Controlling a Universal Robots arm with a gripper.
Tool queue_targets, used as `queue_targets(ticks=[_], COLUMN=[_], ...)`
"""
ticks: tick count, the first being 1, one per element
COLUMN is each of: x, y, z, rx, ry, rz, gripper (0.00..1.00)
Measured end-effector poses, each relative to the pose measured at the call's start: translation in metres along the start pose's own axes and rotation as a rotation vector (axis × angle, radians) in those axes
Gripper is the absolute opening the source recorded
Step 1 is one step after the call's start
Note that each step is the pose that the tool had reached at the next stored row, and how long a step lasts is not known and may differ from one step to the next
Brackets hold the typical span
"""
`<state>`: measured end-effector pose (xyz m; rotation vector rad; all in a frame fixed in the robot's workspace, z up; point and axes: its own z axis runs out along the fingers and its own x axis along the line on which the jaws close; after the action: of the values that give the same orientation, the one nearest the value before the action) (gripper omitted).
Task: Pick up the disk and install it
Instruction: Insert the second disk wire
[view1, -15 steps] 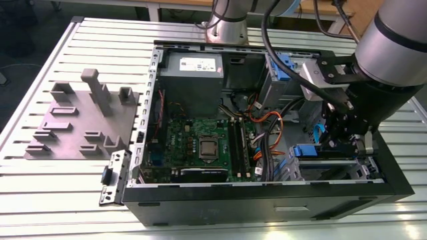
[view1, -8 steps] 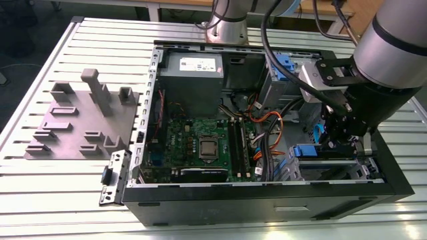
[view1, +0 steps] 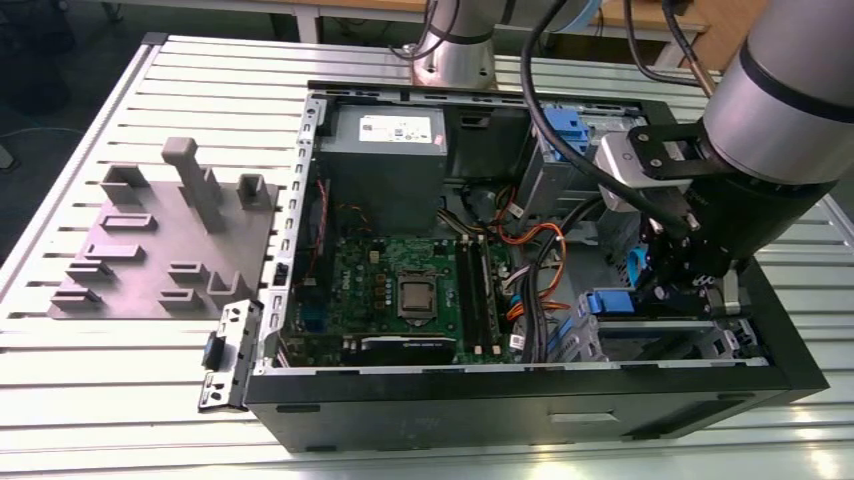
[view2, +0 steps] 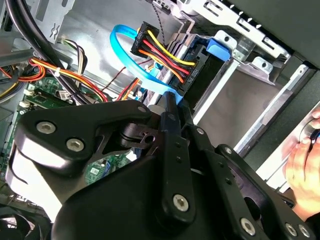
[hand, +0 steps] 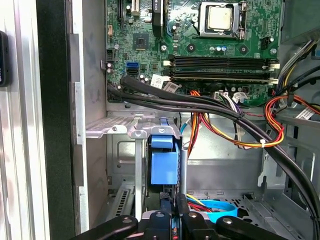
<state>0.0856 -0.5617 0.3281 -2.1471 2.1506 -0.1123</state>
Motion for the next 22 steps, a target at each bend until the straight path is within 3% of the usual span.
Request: queue_targets(ticks=[8, 9, 11, 22], x=[0.0000, 0.0000, 0.0000, -0.0003], y=[0.0001, 0.0001, 0.0000, -0.0022], z=[0.0003, 0.0003, -0.0004, -0.0174], rx=[-0.0001, 0.0000, 0.0000, -0.0001], ry=[-0.0005, -0.0004, -0.0007, -0.0010], rz=[0.000, 0.000, 0.000, 0.000], gripper=[0.17, 0.24, 0.24, 0.24])
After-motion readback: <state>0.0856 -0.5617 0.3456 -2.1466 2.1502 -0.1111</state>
